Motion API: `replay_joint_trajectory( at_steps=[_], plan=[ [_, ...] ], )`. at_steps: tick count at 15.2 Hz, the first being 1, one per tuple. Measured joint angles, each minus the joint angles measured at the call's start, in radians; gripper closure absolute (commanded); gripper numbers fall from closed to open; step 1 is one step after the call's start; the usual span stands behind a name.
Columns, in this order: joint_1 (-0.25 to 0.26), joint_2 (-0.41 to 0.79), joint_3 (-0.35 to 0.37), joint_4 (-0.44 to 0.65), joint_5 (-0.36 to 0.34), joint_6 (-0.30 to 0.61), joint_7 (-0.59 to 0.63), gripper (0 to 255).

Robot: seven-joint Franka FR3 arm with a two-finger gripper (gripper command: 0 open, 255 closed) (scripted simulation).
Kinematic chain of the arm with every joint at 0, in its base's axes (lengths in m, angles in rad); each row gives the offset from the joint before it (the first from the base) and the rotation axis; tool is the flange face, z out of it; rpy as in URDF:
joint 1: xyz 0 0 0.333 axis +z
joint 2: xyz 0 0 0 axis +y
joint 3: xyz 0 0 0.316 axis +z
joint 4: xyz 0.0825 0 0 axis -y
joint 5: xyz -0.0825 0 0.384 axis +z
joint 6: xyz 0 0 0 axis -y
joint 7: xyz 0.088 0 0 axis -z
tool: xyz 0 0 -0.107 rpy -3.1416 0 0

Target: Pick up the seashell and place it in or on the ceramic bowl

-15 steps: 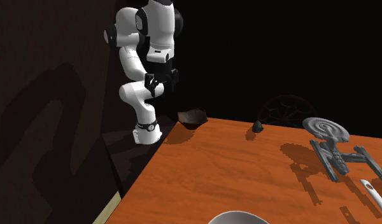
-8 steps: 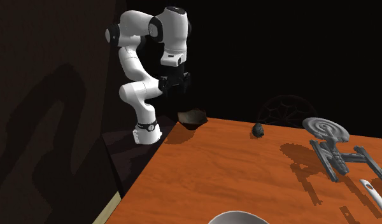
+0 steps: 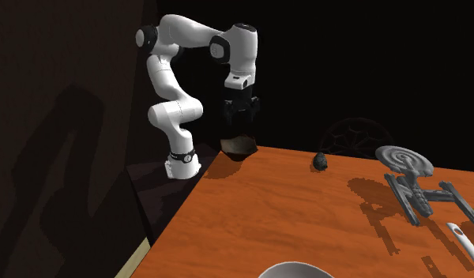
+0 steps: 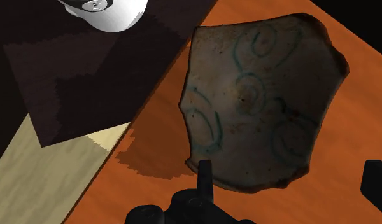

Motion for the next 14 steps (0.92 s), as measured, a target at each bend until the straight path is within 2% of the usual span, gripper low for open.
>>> replay_joint_trajectory(
  at_steps=[7, 11, 14],
  plan=[
    [-0.025, 0.174, 0.198, 0.079, 0.065, 0.171, 0.287, 0],
    [-0.07, 0.325, 0.317, 0.149, 0.038, 0.29, 0.461, 0],
    [-0.114, 0.46, 0.407, 0.235, -0.031, 0.356, 0.618, 0]
  ],
)
